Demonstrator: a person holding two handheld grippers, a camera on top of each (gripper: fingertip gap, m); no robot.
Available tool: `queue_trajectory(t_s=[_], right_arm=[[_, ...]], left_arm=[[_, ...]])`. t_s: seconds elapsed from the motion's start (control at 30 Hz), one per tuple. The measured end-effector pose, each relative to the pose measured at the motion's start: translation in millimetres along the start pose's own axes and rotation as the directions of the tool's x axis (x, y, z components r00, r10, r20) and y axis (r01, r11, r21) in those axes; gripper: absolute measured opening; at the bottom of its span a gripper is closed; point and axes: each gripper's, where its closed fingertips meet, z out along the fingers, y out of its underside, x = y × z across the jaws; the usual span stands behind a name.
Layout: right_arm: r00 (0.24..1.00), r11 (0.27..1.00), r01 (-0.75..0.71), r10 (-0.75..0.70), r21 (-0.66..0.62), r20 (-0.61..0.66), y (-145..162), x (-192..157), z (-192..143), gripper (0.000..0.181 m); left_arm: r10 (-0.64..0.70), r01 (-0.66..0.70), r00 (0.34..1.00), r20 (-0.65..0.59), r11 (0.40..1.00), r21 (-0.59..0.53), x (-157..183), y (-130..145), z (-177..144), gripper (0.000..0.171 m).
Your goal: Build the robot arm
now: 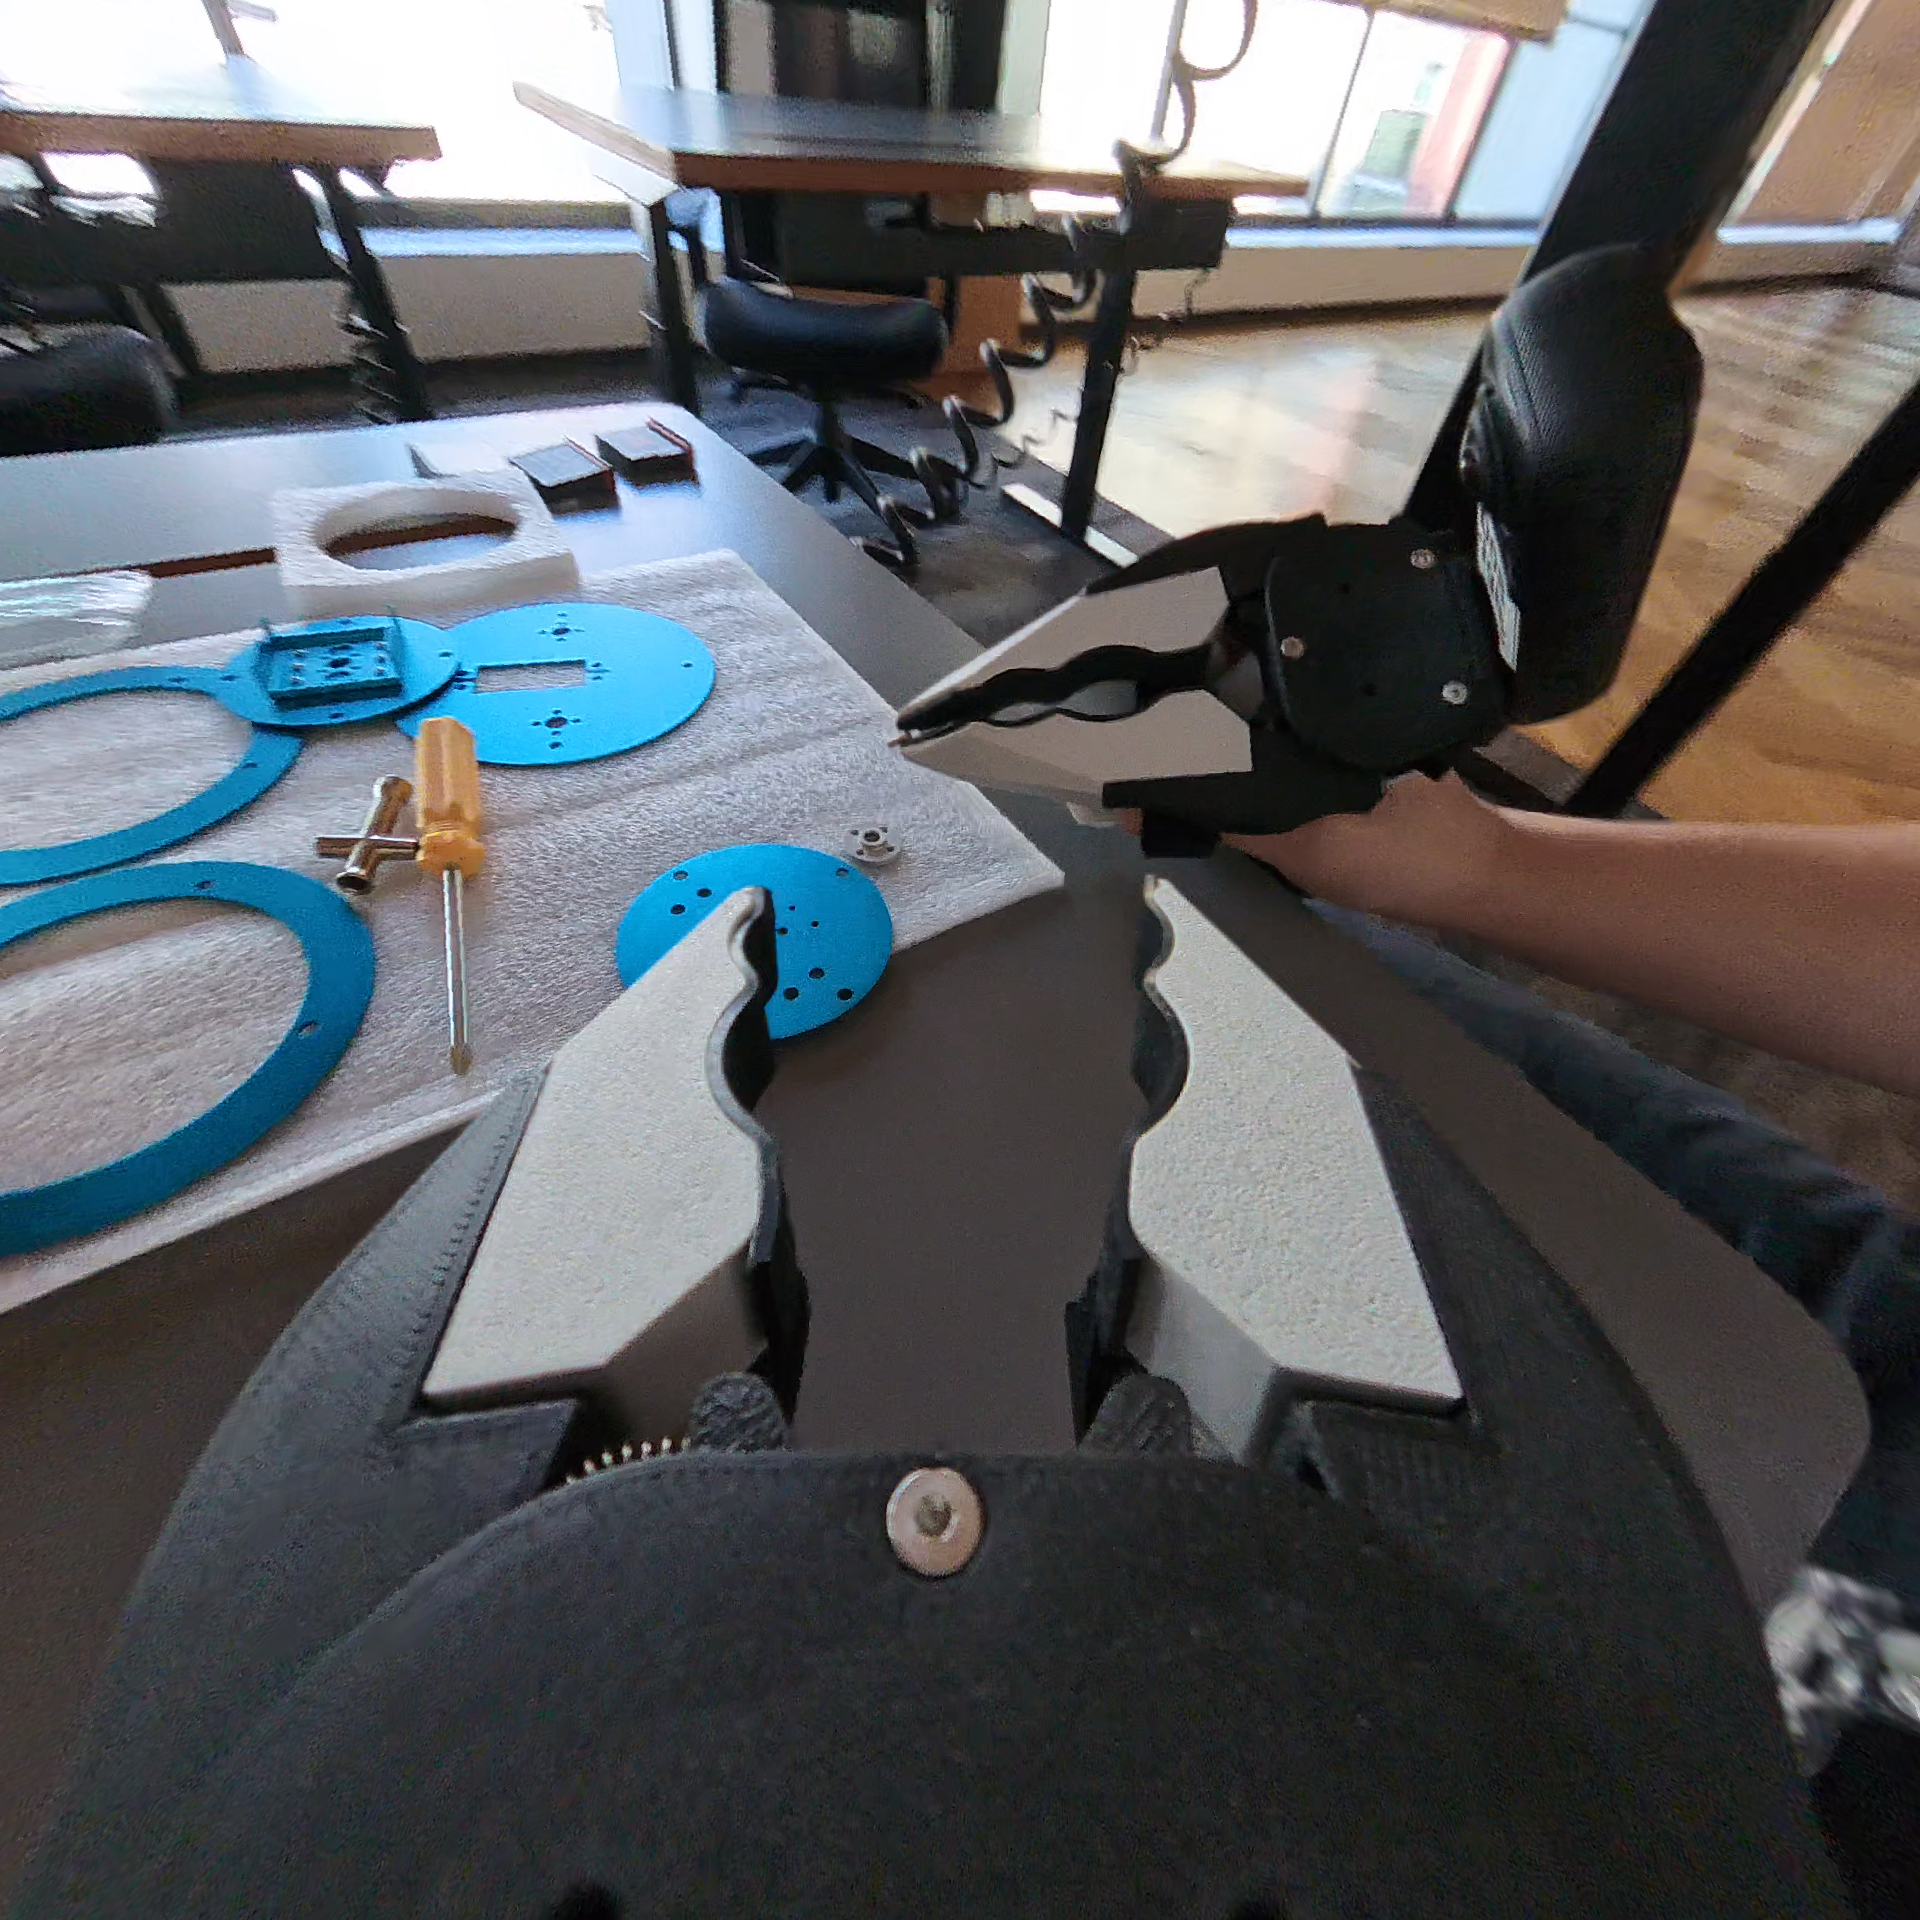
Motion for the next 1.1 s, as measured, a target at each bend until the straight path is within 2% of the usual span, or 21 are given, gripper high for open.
queue_trajectory(t_s=[0.2, 0.4, 0.47, 0.6, 0.73, 0.83, 0.9, 0.97, 1.1], right_arm=[[0.999, 0.999, -0.045, 0.046, 0.029, -0.019, -15, -1, -3, 0.004], [0.993, 0.992, -0.121, 0.121, 0.038, 0.008, -22, 10, 1, 0.003], [0.993, 0.993, -0.114, 0.114, 0.033, -0.003, -17, 15, 1, 0.003], [0.989, 0.989, -0.145, 0.146, 0.037, -0.001, -9, 29, -1, 0.003], [0.987, 0.983, -0.162, 0.160, 0.082, 0.030, -23, 50, 7, 0.003], [0.993, 0.989, -0.115, 0.110, 0.096, 0.049, -40, 62, 11, 0.003], [0.993, 0.991, -0.108, 0.102, 0.085, 0.066, -53, 67, 12, 0.003], [0.995, 0.994, -0.095, 0.093, 0.062, 0.043, -64, 77, 12, 0.003], [0.994, 0.993, -0.110, 0.110, 0.039, 0.005, -87, 93, 9, 0.004]], left_arm=[[-0.077, 0.059, 0.991, 0.109, 0.985, 0.161, 14, -7, -7, 0.066], [-0.116, 0.013, 0.962, 0.247, 0.924, 0.383, 10, -28, -27, 0.053], [-0.103, -0.006, 0.956, 0.275, 0.929, 0.369, 10, -27, -25, 0.053], [-0.032, -0.053, 0.949, 0.313, 0.964, 0.260, 15, -19, -7, 0.056], [0.019, -0.088, 0.943, 0.334, 0.977, 0.192, 17, -15, 5, 0.056], [0.034, -0.110, 0.939, 0.343, 0.973, 0.203, 19, -22, 9, 0.048], [-0.010, -0.069, 0.941, 0.338, 0.973, 0.220, 16, -38, 6, 0.048], [-0.074, 0.005, 0.946, 0.315, 0.977, 0.214, 15, -69, 1, 0.054], [-0.123, 0.031, 0.939, 0.321, 0.960, 0.278, 16, -172, -20, 0.053]])
